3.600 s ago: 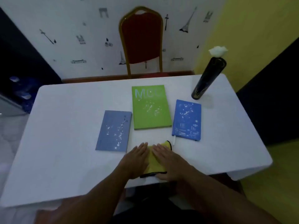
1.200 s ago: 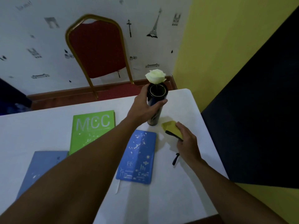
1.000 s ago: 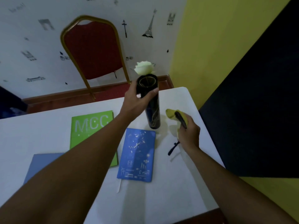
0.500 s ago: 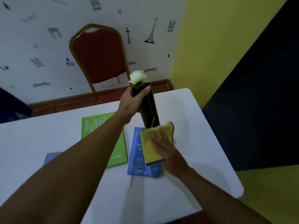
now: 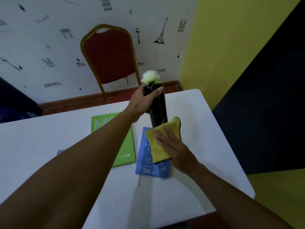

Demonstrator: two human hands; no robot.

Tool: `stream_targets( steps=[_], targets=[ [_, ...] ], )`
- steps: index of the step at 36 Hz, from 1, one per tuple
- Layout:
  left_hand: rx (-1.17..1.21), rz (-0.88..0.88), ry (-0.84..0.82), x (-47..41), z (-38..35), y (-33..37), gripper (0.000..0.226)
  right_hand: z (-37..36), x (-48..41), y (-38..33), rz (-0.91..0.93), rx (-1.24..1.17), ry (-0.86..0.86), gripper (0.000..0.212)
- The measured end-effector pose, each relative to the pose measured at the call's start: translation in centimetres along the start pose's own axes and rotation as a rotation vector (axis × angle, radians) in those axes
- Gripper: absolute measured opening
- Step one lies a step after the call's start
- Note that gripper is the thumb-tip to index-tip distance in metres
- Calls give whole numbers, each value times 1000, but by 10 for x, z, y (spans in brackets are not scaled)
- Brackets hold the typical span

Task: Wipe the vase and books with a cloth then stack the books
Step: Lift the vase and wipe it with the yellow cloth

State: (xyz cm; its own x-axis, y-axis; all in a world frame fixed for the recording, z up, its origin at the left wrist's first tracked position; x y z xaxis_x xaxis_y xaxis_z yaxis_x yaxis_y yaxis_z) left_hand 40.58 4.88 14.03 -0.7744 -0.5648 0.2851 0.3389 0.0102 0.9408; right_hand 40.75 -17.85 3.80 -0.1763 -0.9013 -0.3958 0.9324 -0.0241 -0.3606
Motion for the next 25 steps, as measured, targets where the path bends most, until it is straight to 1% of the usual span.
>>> stream_targets(
  steps=[2, 5, 6, 8, 11, 14, 17, 22, 25],
  targets=[
    [-15, -5, 3, 0, 2, -2, 61, -2, 16, 1, -39, -84, -42, 53],
    [-4, 5, -17, -1, -1, -6, 60, 5, 12, 3, -183, -221, -4, 74],
    [1, 8, -33, 0, -3, -6, 61, 10, 3, 4, -227, -252, 38, 77],
    [11, 16, -71, 0, -7, -8, 64, 21, -20, 10, -304, -307, 155, 78],
    [66, 46, -128, 1, -13, -9, 60, 40, -54, 20, -411, -401, 328, 68],
    [167, 55, -179, 1, -14, -6, 53, 48, -66, 21, -474, -428, 409, 65],
    [218, 51, -189, -1, -10, 1, 51, 39, -49, 10, -439, -388, 394, 61],
    [206, 44, -178, -5, 2, 5, 51, 2, 7, 5, -406, -411, 212, 74],
    [205, 65, -212, -4, -1, 3, 46, 6, -6, 4, -416, -432, 259, 66]
  ],
)
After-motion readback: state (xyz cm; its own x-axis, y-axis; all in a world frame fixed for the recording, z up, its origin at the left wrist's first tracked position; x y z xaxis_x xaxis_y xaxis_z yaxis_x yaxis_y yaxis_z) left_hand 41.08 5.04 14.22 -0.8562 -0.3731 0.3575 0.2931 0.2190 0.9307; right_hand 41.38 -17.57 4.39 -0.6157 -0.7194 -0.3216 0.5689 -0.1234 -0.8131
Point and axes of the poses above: each hand's wrist, its own x-axis away from the middle knuckle, its own z-axis out of the back of the hand, y = z × x, the point moved 2 cm from there along -x, towards the middle knuckle, and after that the axes turned 1 degree about -x, right-handed, at the moved point
